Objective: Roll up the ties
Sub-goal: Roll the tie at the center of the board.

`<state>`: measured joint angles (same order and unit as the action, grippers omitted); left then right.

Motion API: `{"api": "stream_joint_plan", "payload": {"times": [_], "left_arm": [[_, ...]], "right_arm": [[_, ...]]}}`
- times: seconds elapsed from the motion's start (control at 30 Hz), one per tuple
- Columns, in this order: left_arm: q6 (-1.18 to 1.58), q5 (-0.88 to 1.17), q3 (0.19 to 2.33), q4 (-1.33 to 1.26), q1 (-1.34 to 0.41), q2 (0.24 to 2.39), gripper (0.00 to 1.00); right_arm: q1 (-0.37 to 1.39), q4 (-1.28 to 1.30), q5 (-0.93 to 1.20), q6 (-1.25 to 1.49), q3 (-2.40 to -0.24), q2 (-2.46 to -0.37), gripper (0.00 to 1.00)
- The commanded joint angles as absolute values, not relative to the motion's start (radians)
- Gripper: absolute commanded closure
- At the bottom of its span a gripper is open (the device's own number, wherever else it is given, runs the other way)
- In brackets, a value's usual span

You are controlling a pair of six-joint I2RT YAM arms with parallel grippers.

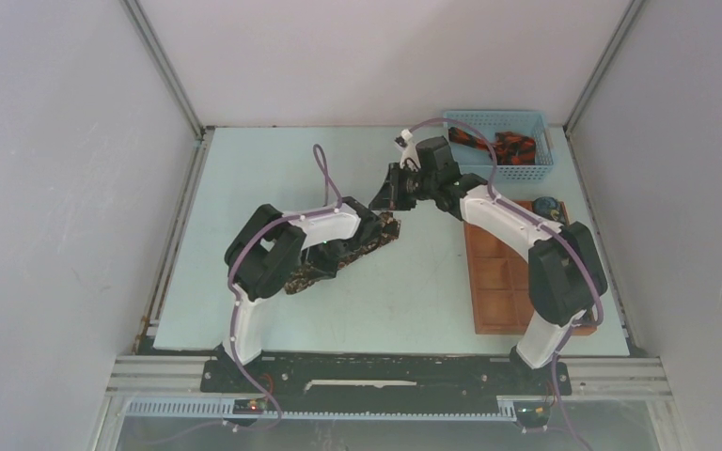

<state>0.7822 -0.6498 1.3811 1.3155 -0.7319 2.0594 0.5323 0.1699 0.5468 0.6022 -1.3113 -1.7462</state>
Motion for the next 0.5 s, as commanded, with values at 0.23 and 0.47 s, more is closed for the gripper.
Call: {"api": "stream_joint_plan", "payload": {"times": [0.23,0.47], "left_arm": [[0.812,-0.659,1.345,1.256,-0.737,1.767,0.24],[0.829,-0.629,1.190,1.186,-0.724,1.439,0.23]], "right_arm": [[0.548,0.220,0.514,0.589,-1.313,-1.658,0.95],[0.614,0.194,0.501,0.614,-1.314,-1.666,0.95]]}}
